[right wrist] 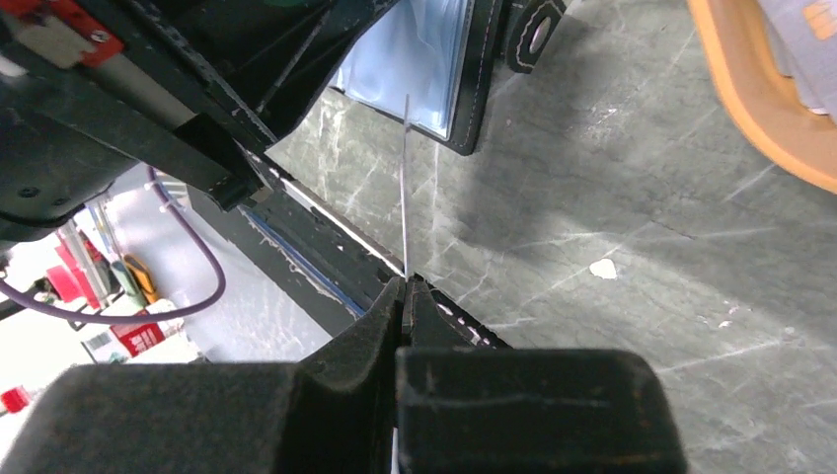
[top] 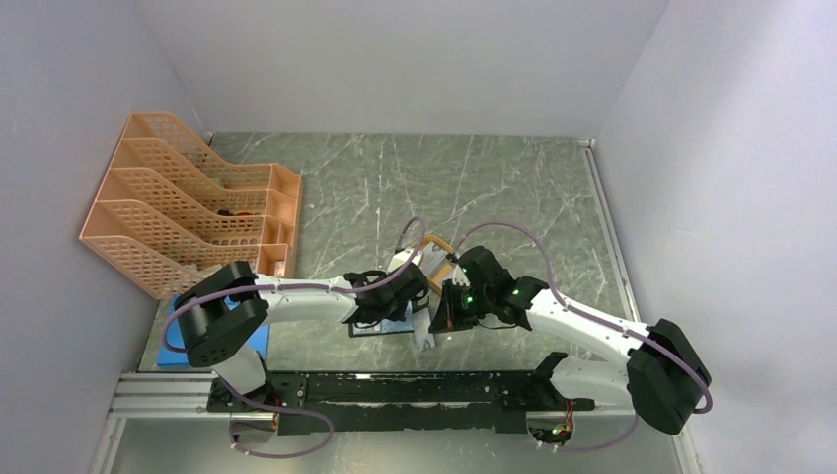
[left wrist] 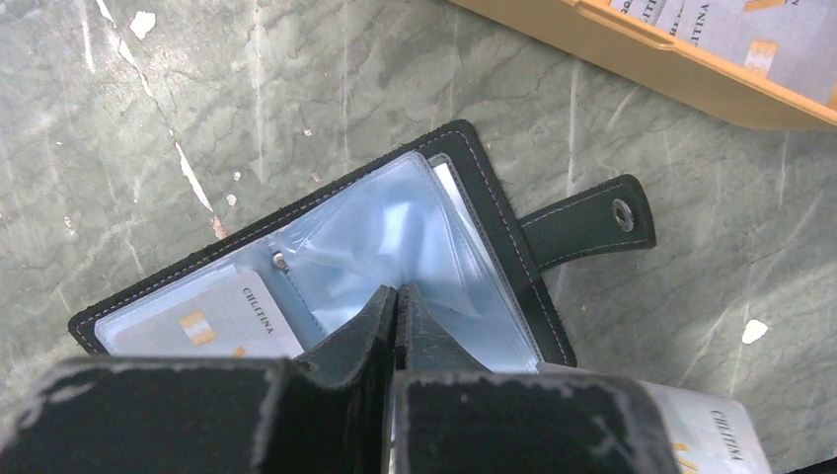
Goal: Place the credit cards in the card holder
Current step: Turn over the card slot in the card holder.
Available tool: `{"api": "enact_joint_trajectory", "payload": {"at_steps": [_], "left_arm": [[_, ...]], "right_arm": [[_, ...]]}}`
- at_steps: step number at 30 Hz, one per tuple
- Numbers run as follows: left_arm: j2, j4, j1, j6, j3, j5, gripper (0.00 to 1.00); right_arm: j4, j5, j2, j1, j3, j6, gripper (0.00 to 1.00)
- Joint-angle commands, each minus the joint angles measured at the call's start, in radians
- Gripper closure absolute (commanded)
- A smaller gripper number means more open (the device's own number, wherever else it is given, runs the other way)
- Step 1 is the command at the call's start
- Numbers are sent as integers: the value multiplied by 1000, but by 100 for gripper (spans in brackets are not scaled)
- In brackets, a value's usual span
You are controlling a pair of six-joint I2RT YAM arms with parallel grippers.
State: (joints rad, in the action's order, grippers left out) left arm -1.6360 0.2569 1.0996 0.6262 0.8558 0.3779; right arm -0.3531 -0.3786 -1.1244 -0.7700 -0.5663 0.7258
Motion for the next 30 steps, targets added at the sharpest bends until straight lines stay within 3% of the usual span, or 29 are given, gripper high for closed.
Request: {"api": "enact_joint_trajectory", "payload": {"at_steps": [1, 15, 30], "left_arm": [[-29, 65, -4, 16, -55, -18, 95], [-5, 66, -4, 32, -70, -15, 95], [1, 59, -4, 40, -74, -23, 95]], "right_arm": [[102, -71, -33, -5, 25, 27, 100], [144, 14, -76, 7, 19, 68, 100], [208, -53, -180, 38, 8, 46, 100]]}}
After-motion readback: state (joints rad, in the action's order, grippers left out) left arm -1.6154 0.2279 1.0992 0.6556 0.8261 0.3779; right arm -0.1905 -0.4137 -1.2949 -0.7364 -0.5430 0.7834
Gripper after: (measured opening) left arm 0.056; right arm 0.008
